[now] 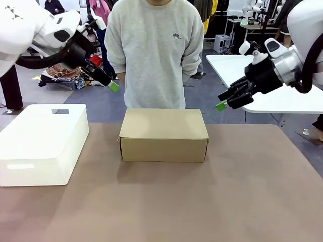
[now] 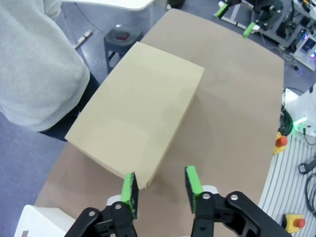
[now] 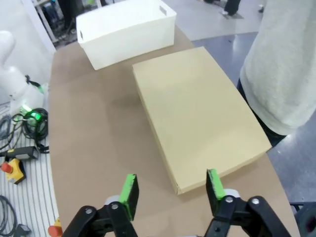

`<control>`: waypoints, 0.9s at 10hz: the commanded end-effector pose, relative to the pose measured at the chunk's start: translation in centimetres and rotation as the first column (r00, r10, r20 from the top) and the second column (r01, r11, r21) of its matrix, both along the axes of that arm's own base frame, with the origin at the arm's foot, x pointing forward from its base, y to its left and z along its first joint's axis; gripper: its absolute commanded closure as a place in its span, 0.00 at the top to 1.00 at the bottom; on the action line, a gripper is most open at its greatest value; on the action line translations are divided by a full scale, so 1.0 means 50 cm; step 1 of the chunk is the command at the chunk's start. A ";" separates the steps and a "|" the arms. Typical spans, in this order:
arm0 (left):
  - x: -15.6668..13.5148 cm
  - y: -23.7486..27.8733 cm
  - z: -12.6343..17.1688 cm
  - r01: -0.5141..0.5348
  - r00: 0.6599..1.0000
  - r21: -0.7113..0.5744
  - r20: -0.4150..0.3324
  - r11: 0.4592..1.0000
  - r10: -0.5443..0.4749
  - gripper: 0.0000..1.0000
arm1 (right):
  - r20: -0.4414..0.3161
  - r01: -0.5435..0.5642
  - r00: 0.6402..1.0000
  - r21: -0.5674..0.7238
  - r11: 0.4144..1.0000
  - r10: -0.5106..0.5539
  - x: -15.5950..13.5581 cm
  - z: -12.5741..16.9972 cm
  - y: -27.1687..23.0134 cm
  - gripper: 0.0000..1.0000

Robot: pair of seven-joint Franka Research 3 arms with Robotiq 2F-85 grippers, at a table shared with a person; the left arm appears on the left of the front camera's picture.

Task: Pack the shoes into the box.
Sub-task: Press down on the lid of the Shoes Box.

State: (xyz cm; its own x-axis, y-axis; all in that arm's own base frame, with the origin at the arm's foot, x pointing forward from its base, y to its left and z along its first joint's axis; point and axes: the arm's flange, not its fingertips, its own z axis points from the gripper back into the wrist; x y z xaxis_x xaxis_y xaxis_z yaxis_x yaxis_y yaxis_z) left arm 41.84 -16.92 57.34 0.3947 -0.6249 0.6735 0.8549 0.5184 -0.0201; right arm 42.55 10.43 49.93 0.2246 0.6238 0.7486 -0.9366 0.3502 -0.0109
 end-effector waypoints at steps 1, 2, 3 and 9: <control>0.023 -0.022 -0.010 -0.041 0.999 0.019 -0.012 0.999 0.042 0.00 | 0.014 0.061 0.998 -0.077 0.995 -0.060 -0.020 0.020 0.014 1.00; 0.037 -0.037 -0.025 -0.043 0.999 0.028 -0.017 0.999 0.044 0.00 | 0.030 0.076 0.997 -0.104 0.992 -0.073 -0.028 0.029 0.014 1.00; 0.047 -0.054 -0.039 -0.043 0.999 0.035 -0.022 0.998 0.044 0.00 | 0.046 0.100 0.994 -0.139 0.985 -0.094 -0.037 0.038 0.013 1.00; 0.103 -0.130 -0.109 -0.048 0.998 0.030 -0.040 0.998 0.049 0.00 | 0.086 0.209 0.977 -0.176 0.962 -0.196 -0.059 0.067 -0.001 1.00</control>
State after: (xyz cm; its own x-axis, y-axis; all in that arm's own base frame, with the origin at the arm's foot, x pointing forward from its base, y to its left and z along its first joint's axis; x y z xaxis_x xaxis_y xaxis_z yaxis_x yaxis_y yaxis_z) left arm 46.71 -23.26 51.45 0.4405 -0.6398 0.6298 0.8354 0.5490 -0.0265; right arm 39.99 10.00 53.39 0.2909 0.7111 0.6401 -0.8567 0.4914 -0.1566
